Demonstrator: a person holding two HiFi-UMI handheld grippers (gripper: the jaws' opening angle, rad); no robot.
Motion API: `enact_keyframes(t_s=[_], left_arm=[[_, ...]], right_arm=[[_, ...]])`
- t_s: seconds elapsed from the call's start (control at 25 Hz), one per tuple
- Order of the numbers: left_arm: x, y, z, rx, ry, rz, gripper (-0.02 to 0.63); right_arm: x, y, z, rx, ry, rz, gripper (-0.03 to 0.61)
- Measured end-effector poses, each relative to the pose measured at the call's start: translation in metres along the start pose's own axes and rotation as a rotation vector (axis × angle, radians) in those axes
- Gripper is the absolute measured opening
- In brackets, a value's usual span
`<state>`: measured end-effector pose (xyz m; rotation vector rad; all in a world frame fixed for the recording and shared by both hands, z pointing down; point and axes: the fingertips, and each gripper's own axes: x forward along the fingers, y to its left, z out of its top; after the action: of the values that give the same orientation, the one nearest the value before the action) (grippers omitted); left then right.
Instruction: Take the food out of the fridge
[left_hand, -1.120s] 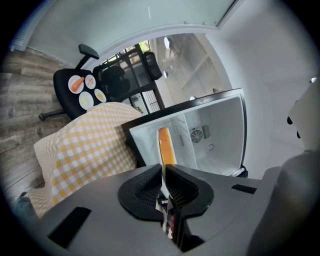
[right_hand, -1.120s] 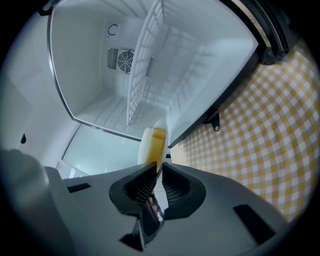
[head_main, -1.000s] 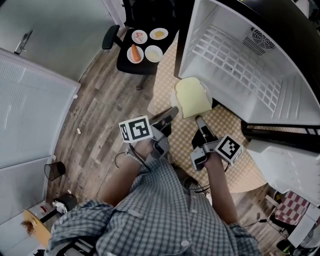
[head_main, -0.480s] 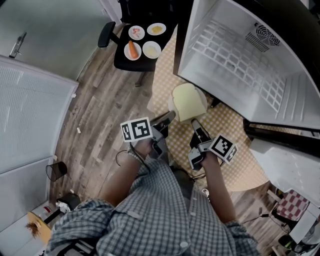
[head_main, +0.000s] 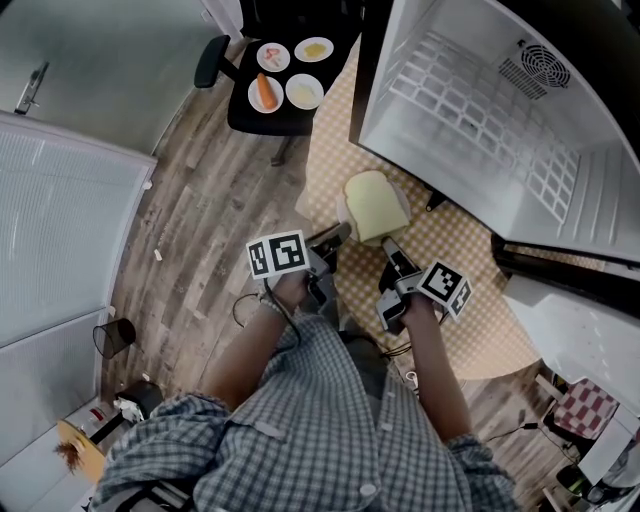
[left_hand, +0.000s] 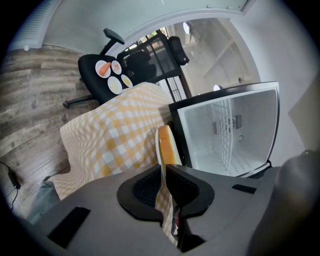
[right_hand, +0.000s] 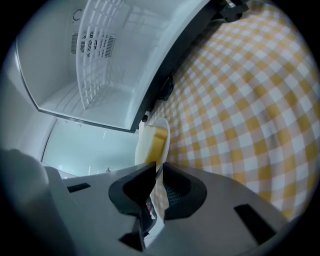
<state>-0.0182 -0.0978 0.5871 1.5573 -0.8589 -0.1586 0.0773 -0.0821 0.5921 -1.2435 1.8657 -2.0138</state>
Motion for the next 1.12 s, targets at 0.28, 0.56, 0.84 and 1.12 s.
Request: enact_keyframes(t_s=[0.28, 0.56, 0.84, 1.12], left_arm=[[0.004, 0.013, -0.004, -0.006, 0.033, 0.077, 0.031], [0.004, 0.016, -0.003, -0.001, 0.075, 0.115, 0.034], [-0.004, 0.013, 0.001, 0.058, 0.101, 0.162, 0.064], [-0.020, 0.001, 0.014, 0.155, 0.047, 0.190, 0.041]], right_arm=[[0.006, -0.013, -0.003, -0.001, 0.021, -0.062, 0.026], [0.008, -0.013, -0.001, -0.021, 0.016, -0.081, 0.027], [0.004, -0.014, 0.001, -0.070, 0.022, -0.100, 0.026], [-0.013, -0.016, 0.010, -0.179, -0.014, -0.152, 0.026]])
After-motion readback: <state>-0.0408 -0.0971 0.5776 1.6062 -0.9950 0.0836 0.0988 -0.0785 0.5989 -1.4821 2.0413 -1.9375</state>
